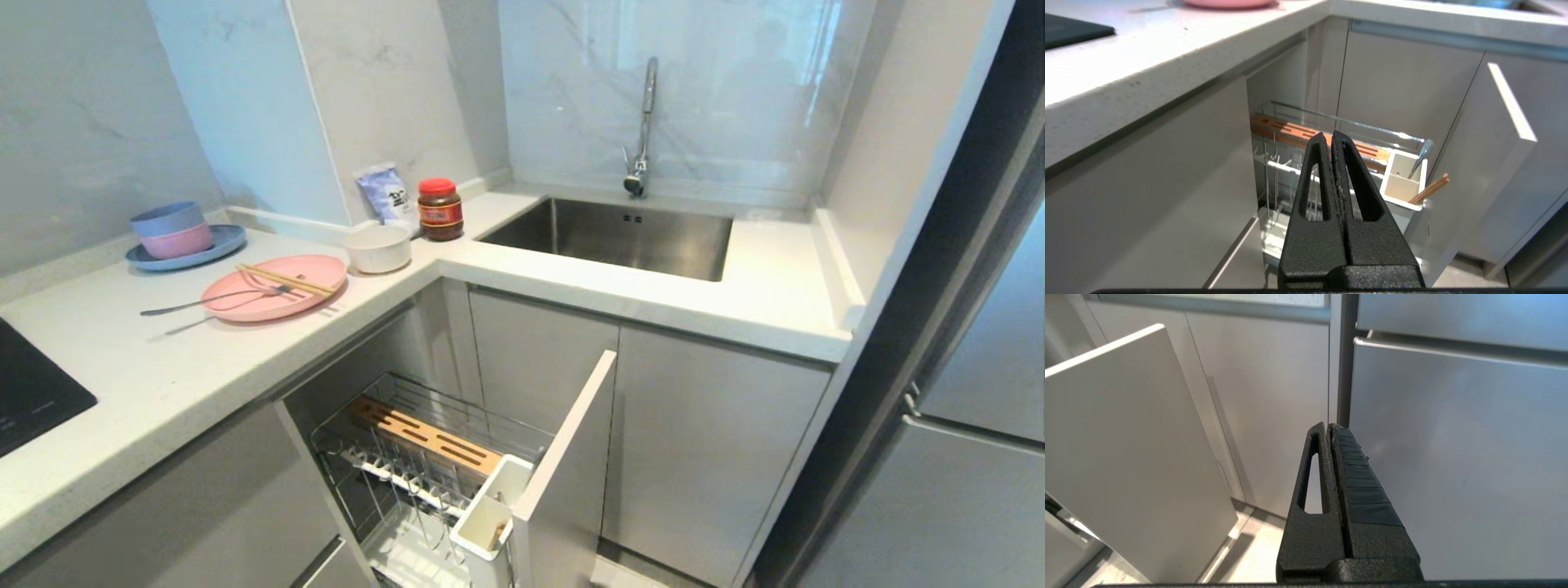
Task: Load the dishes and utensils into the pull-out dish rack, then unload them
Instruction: Pick up the chopsticks and place it in the cupboard
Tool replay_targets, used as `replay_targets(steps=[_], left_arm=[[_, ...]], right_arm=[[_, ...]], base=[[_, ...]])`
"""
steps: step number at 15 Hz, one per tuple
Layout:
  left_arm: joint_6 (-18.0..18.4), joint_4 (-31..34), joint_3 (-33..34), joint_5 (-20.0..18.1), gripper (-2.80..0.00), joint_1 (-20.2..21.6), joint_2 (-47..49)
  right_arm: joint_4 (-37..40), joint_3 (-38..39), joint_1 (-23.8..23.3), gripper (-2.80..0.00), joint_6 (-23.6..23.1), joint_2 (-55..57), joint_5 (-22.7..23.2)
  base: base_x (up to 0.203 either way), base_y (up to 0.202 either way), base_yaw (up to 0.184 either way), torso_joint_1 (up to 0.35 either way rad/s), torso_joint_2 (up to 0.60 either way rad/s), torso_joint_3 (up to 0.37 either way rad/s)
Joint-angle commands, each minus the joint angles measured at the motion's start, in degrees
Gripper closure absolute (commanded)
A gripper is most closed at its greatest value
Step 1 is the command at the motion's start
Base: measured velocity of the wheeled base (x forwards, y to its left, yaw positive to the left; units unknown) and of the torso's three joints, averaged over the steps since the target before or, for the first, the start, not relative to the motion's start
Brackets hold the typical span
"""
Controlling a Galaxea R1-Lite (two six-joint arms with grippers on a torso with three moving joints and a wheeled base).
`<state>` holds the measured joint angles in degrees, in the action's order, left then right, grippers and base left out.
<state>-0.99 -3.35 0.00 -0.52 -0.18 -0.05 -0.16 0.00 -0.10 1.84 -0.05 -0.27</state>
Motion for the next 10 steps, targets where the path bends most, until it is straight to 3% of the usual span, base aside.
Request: replay_targets(steps=[1,10], left_arm=[[0.0,0.2,1.2,0.0,0.00,0.0,0.1],[-0.4,0.0,1.2,0.0,0.00,0.0,0.1]], right_arm=[[0.0,0.1,0.0,0.00,0.0,-0.1,0.0],[0.0,0.0,0.0,0.00,0.0,-0.1,0.0]], base=[[0.000,0.000,0.000,0.007,0.00,-0.188],[0.000,0.000,0.000,0.004,0.00,-0.198]])
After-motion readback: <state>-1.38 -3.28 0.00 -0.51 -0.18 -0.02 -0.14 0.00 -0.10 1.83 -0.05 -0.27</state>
